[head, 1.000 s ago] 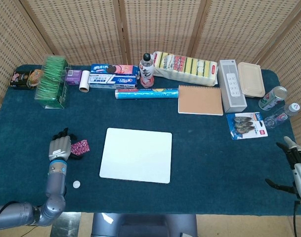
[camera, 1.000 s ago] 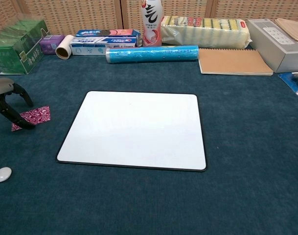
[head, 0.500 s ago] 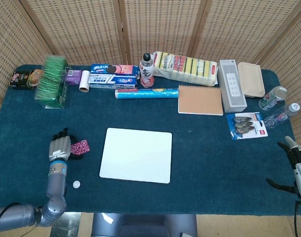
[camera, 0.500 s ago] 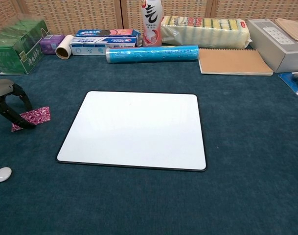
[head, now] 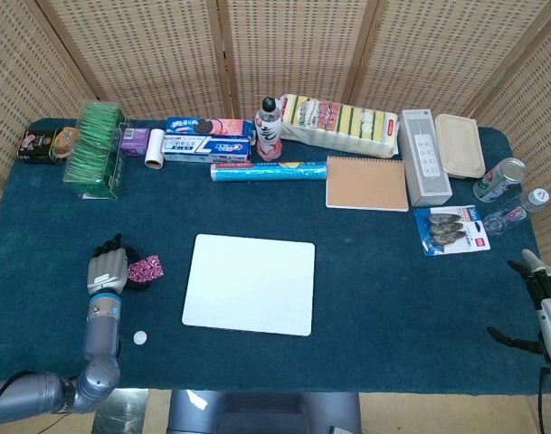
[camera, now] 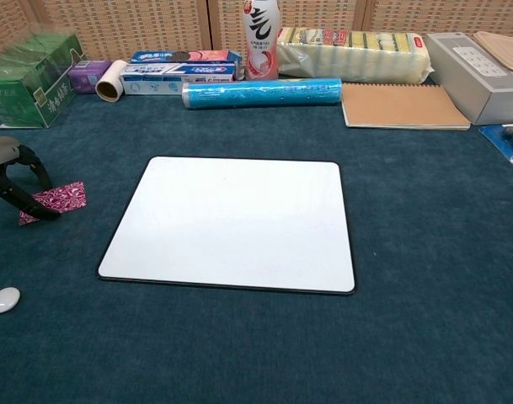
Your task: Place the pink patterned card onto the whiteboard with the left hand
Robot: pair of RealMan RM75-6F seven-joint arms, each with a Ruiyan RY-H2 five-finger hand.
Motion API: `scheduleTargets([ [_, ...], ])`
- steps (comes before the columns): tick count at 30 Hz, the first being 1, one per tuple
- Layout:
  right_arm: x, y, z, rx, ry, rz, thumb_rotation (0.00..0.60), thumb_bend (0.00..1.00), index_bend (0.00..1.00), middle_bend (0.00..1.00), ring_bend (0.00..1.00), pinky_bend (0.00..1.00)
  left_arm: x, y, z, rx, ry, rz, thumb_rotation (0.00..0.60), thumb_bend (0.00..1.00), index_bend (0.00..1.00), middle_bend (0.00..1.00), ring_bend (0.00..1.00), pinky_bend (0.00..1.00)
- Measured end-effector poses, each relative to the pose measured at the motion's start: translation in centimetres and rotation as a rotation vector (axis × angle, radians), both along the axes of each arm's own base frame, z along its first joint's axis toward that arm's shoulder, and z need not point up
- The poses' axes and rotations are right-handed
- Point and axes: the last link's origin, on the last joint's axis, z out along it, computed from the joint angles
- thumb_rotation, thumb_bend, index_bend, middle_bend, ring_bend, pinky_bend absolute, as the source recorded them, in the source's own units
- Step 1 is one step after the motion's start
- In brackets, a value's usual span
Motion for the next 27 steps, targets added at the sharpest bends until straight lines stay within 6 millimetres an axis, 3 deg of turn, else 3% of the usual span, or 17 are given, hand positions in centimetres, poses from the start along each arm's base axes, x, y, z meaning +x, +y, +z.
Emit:
scheduleTargets([
  [11,0.0,0.0,0.1,-0.005,-0.003,0.000,0.600,0.10,0.10,0.00,0.00,0.00,-0.3,0.0,0.1,0.005,0.005,0.002,0.600,0.21,0.41,0.00,0.00,0.05],
  [27,0.0,-0.1,0.1,-0.006,0.000,-0.006,0.600,0.10,0.10,0.00,0.00,0.00,1.2,-0.1,1.4,0.019,-0.031,-0.082,0.600,0.21,0.41,0.00,0.00,0.05],
])
